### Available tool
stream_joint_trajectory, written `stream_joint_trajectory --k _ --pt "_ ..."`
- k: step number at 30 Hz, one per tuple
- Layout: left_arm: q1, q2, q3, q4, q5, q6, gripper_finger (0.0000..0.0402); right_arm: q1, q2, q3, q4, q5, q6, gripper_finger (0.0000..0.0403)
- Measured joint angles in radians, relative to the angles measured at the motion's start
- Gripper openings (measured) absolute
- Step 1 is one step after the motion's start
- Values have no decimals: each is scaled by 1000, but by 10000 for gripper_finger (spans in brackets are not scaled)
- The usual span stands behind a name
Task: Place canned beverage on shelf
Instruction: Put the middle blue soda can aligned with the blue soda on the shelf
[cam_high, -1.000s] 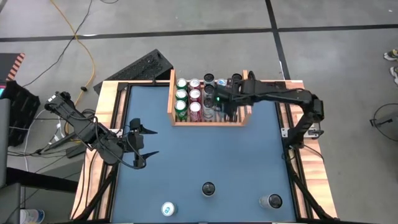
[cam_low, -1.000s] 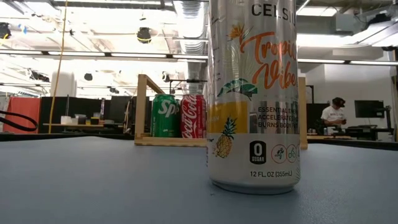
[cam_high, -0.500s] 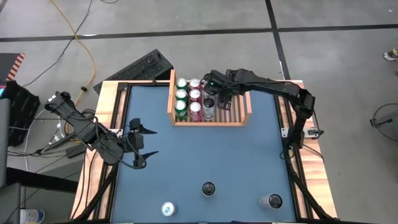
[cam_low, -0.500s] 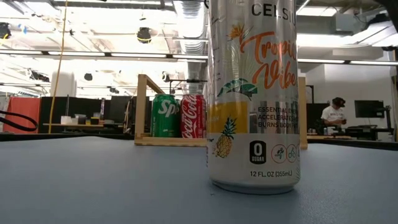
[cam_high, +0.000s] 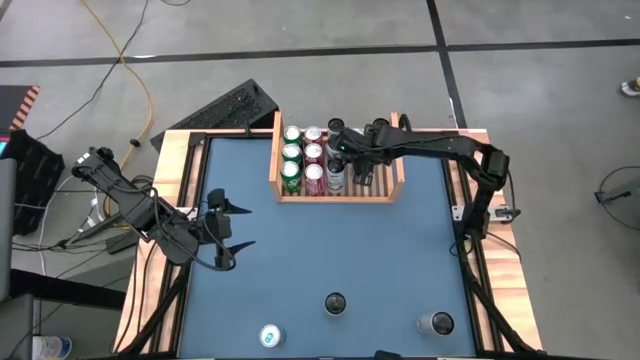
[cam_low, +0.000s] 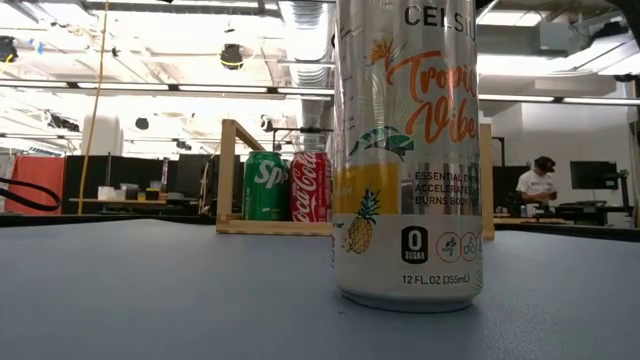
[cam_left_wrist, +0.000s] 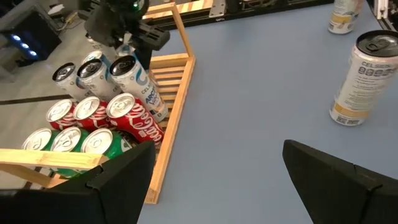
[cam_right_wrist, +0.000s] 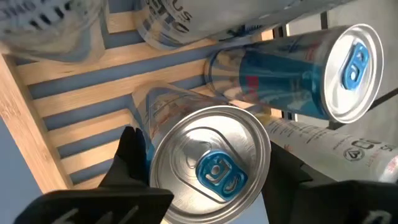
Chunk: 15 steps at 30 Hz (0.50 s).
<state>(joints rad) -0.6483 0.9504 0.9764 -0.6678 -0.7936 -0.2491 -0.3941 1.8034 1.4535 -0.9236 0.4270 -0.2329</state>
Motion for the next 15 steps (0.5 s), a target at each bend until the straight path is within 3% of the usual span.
stream_joint_trajectory --k 15 --pt "0 0 0 0 -31 -15 341 -30 5 42 54 -6 -78 152"
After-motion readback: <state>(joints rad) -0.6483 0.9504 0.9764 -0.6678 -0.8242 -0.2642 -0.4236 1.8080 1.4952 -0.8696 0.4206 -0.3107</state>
